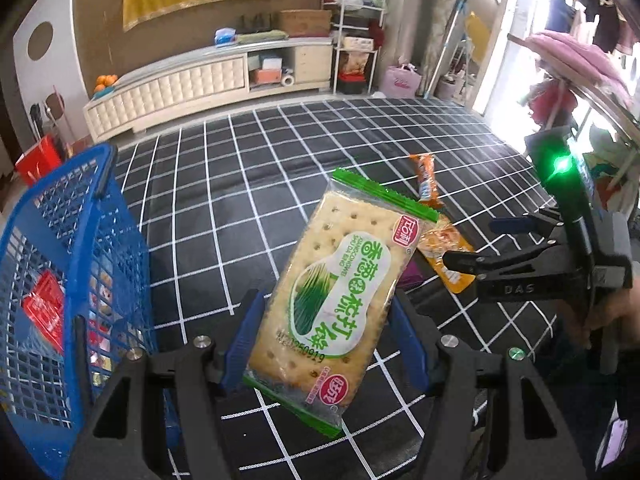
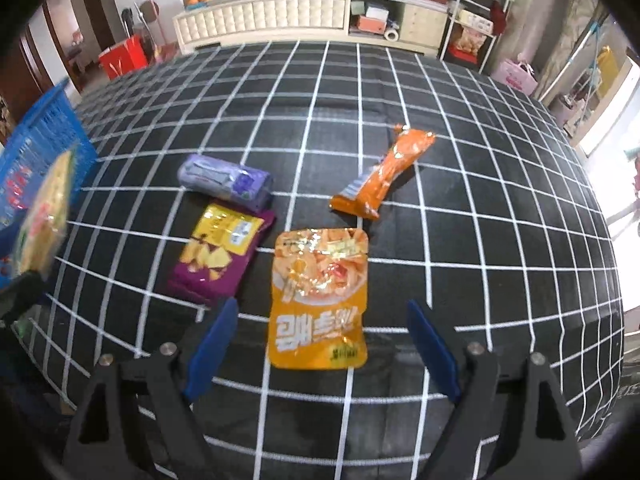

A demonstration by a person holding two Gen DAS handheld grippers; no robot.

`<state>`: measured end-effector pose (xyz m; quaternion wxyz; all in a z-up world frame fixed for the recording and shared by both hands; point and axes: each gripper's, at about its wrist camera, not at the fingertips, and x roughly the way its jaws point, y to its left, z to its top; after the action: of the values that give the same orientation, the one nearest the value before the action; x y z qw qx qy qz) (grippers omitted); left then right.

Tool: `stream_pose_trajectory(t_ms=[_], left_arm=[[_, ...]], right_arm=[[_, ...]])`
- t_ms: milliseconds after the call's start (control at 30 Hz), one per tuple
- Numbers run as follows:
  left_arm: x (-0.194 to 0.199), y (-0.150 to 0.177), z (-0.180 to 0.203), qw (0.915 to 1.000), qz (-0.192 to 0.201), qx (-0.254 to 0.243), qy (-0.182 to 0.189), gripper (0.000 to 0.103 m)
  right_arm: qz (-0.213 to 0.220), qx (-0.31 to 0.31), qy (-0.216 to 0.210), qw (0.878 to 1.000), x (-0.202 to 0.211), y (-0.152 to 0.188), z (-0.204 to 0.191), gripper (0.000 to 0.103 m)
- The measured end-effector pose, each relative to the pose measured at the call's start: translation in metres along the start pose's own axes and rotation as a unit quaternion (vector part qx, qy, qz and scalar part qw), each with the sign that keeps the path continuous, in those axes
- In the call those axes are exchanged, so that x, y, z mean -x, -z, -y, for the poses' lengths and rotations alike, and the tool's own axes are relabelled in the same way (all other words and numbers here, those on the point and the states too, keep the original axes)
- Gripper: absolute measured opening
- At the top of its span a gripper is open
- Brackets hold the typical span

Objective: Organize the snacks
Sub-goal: 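Grasp the green-labelled cracker pack with the left tool while the right grasps the orange snack bag, then carry the cracker pack and orange snack bag over the blue basket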

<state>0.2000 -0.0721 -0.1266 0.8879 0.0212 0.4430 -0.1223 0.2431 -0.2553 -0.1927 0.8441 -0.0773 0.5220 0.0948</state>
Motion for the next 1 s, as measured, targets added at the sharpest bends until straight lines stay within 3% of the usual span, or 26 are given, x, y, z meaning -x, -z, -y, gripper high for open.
stream_pose_trajectory(t_ms=[100,267,333,400,500,633,733,833,1000], left_arm=[[-0.012,-0.001,0.004,0.9999,-0.008,-0.01,-0.007,0.062],[-0.024,0.0,0.003,0.9999,-0.015,-0.007,-0.005,0.062],[-0.027,-0.002,0.002,0.9998,-0.017,-0.003,-0.001,0.062],[-0.03,-0.001,0.001,0.9998,-0.022,-0.001,-0.001,0.062],[-0.032,0.0,-0.002,0.9997,-0.023,0.004,-0.002,0.062],[-0.03,0.002,-0.006,0.9996,-0.02,0.02,0.005,0.062],[-0.024,0.003,-0.008,0.9994,-0.018,0.027,0.011,0.062],[-0.016,0.002,-0.009,0.9994,-0.01,0.03,0.015,0.062],[0.007,-0.001,-0.014,0.9991,0.009,0.038,0.016,0.062]], right_arm=[[-0.012,0.011,0.016,1.0,-0.015,0.0,-0.001,0.088],[-0.016,0.002,-0.005,1.0,-0.024,0.002,0.005,0.079],[-0.01,0.006,-0.007,1.0,-0.021,0.001,0.007,0.07],[-0.011,0.001,0.001,1.0,-0.018,0.0,0.012,0.055],[-0.003,0.015,0.003,1.0,-0.014,0.0,0.01,0.041],[0.0,0.013,0.0,1.0,-0.007,0.005,0.008,0.035],[0.011,0.002,-0.006,1.0,0.003,0.008,0.009,0.016],[-0.001,-0.03,-0.042,0.999,0.005,0.007,0.016,0.015],[0.018,-0.028,-0.038,0.999,0.033,0.007,0.019,0.015]])
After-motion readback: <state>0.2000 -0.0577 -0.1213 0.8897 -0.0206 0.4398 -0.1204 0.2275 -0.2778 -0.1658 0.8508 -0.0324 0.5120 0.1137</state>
